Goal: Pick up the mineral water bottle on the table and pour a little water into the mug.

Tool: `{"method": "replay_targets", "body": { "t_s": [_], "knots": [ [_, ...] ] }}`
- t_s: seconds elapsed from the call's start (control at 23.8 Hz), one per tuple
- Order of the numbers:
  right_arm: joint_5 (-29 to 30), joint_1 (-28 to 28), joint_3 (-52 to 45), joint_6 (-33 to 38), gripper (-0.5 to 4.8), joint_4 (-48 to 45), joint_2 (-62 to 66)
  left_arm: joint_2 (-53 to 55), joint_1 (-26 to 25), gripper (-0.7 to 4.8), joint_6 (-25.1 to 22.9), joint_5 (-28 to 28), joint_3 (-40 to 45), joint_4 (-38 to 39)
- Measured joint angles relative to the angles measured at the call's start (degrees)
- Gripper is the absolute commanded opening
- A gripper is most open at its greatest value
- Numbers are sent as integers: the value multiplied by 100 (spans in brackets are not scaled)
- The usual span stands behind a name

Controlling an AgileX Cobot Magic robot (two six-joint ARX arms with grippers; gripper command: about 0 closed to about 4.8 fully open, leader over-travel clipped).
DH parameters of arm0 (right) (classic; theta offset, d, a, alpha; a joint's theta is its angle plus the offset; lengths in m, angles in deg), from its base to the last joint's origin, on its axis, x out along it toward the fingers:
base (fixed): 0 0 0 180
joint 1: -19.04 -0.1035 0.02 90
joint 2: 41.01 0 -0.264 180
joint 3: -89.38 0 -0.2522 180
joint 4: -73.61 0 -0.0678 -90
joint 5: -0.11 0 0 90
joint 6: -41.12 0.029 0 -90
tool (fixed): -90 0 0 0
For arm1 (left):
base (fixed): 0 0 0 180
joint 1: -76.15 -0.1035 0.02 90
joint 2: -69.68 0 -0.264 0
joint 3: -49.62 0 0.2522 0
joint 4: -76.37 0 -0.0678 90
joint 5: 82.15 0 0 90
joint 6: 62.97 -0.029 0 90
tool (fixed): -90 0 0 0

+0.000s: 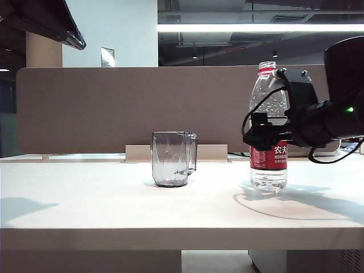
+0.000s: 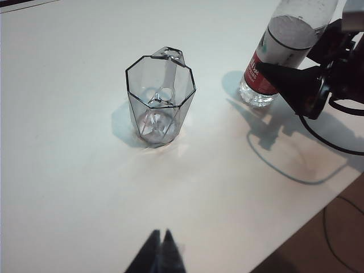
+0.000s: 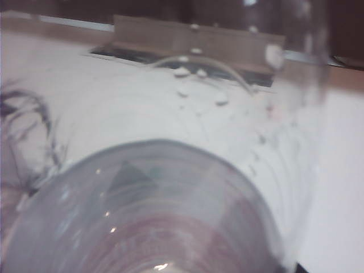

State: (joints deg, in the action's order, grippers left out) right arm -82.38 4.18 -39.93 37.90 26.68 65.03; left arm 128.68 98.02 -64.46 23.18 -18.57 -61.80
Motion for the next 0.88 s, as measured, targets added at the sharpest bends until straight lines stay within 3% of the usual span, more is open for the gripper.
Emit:
{"method": "replay_targets", "body": {
  "t_s": [0.29, 0.42, 0.55, 0.71, 0.88],
  "knots": [
    [0, 0, 173, -2, 479, -74, 48, 0, 0, -4, -2, -2, 0, -83],
    [0, 0, 173, 0, 390, -160, 48, 0, 0, -4, -11, -2, 0, -92],
    [2, 0, 173, -7, 383, -160, 50, 0, 0, -4, -68, -2, 0, -96],
    [2, 0, 175, -4, 301, -155, 50, 0, 0, -4, -133, -7, 0, -98],
    [2, 0, 179, -52, 300, -153, 50, 0, 0, -4, -146, -11, 0, -105]
  ]
}}
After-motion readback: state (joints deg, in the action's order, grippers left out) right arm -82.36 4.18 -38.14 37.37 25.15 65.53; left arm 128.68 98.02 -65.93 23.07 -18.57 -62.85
